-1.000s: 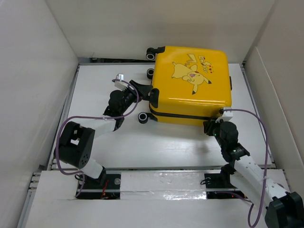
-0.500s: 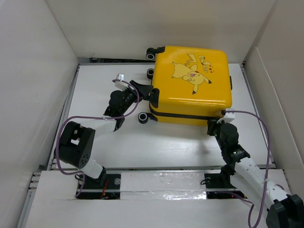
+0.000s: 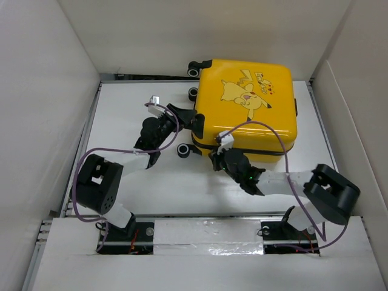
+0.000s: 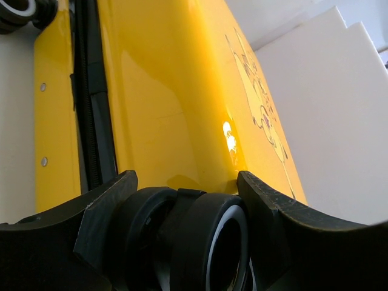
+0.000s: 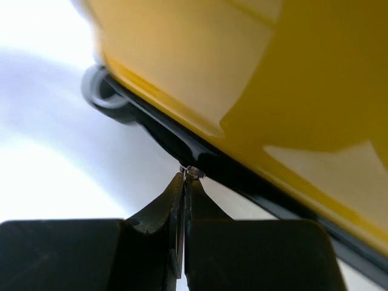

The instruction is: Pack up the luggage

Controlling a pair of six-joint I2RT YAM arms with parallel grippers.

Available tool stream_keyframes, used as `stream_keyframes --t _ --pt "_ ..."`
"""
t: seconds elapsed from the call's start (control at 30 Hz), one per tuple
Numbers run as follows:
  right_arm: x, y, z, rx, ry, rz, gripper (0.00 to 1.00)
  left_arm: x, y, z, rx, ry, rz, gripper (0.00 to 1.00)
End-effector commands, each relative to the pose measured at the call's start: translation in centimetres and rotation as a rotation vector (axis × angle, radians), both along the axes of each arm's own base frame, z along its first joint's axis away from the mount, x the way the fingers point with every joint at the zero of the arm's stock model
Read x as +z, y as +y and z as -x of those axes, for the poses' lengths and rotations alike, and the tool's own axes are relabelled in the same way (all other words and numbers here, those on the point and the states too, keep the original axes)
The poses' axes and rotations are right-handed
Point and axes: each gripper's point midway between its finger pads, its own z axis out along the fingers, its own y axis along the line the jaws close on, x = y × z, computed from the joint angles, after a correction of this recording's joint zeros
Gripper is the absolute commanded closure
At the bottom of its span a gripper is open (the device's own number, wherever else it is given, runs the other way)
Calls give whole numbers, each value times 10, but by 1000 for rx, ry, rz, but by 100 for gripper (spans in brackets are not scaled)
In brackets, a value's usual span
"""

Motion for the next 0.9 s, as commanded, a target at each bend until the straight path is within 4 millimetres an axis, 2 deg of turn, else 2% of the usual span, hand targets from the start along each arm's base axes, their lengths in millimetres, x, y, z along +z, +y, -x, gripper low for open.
stream_keyframes --t 0.0,0.03,0.07,0.17,0.2,0.23,0.3,0.37,0.4,0.43,0.5,0.53,0.57,0.63,0.67,0.7,0.73,0.77,0.8,0.83,0.87 --pt "38 93 24 328 -101 -126 100 53 -55 65 -293 -131 98 100" --pt "38 104 24 345 -108 -124 100 52 -60 74 -324 -121 103 100" --pt "42 117 17 355 -128 -132 100 56 -63 84 -353 -116 128 100" --pt "53 139 10 354 -153 -198 100 41 -63 111 -404 -73 157 100" --pt "63 141 6 338 -175 -240 100 43 -56 111 -365 -72 172 100" --pt "74 147 5 342 -208 -305 100 45 -53 119 -360 -72 165 100" --pt "76 148 3 327 -195 -316 100 52 -49 123 -358 -89 157 100" --pt "71 140 8 292 -181 -296 100 55 -45 124 -339 -82 107 98" --pt "68 133 9 275 -176 -294 100 64 -40 115 -283 -99 81 86" --pt "58 119 17 268 -156 -281 100 64 -32 105 -225 -130 13 59" --pt "53 109 29 273 -136 -298 100 71 -5 88 -84 -132 -25 36" --pt "58 102 32 269 -139 -310 100 76 13 75 -7 -155 -42 21" --pt "44 95 41 273 -111 -288 100 74 27 66 58 -134 -62 15" --pt "43 91 49 284 -100 -283 100 90 47 45 143 -151 -74 9" --pt "43 85 53 285 -98 -282 100 78 62 25 191 -107 -102 8" --pt "42 85 59 299 -94 -277 100 91 65 16 191 -118 -89 8" --pt "43 86 64 309 -88 -275 100 94 68 7 197 -121 -84 7" --pt "47 82 65 310 -90 -275 100 81 75 -11 222 -84 -99 7" --pt "44 82 73 325 -84 -269 100 96 78 -25 242 -104 -90 7" --pt "45 83 80 342 -83 -269 100 100 78 -37 246 -109 -92 6" --pt "42 80 81 339 -73 -260 100 70 77 -59 241 -28 -134 6"
